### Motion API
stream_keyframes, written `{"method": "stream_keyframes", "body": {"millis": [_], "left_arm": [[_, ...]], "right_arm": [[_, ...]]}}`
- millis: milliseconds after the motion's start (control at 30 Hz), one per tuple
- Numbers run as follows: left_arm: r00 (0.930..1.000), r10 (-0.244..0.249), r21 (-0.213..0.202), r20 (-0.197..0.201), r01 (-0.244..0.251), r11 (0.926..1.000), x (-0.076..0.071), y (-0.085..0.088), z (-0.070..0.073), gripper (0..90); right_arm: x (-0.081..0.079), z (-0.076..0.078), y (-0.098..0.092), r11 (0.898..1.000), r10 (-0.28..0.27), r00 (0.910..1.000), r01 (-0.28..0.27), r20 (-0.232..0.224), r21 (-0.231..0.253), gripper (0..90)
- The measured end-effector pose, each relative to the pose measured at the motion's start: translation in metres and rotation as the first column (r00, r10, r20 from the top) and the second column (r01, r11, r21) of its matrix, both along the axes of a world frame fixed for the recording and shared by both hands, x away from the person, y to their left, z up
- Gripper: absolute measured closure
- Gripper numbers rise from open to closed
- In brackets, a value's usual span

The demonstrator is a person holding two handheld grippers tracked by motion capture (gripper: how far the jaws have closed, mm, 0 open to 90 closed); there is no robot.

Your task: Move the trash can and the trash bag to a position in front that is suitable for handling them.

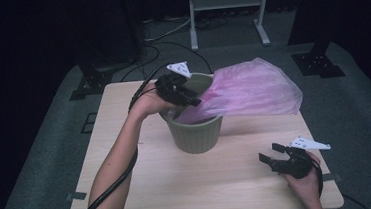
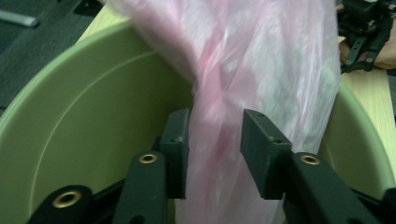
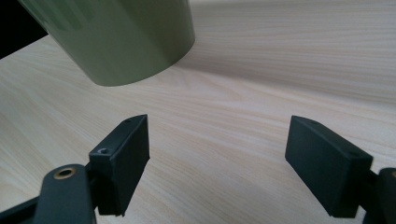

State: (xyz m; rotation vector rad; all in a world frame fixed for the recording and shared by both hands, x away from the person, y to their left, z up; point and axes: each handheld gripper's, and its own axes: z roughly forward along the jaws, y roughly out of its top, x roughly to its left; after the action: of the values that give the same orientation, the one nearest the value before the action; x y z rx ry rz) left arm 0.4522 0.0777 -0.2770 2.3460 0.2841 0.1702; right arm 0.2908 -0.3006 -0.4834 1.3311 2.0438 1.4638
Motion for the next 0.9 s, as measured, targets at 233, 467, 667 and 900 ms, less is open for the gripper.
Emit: {"method": "stream_keyframes", "body": {"millis": [233, 467, 667, 900], "left_arm": [[0.9991, 0.041, -0.004, 0.006, -0.041, 0.9991, -0.007, 0.029, -0.001, 54.4], [0.9995, -0.027, -0.049, -0.015, 0.026, 0.9984, -0.022, 0.047, -0.004, 50.0], [0.9945, -0.097, -0.071, -0.037, 0.095, 0.993, -0.033, 0.047, -0.003, 47.3], [0.983, -0.173, -0.059, -0.061, 0.17, 0.9837, -0.046, 0.038, -0.007, 43.3]], "right_arm": [[0.0, 0.0, 0.002, 1.0, 0.002, 1.0, -0.002, -0.004, -0.003, 20.9], [0.0, 0.0, 0.004, 1.0, 0.004, 1.0, -0.004, -0.003, -0.011, 20.9], [0.001, 0.0, 0.005, 1.0, 0.004, 1.0, -0.004, -0.004, -0.012, 20.9], [0.001, 0.0, 0.005, 1.0, 0.006, 1.0, -0.006, -0.002, -0.012, 20.9]]}}
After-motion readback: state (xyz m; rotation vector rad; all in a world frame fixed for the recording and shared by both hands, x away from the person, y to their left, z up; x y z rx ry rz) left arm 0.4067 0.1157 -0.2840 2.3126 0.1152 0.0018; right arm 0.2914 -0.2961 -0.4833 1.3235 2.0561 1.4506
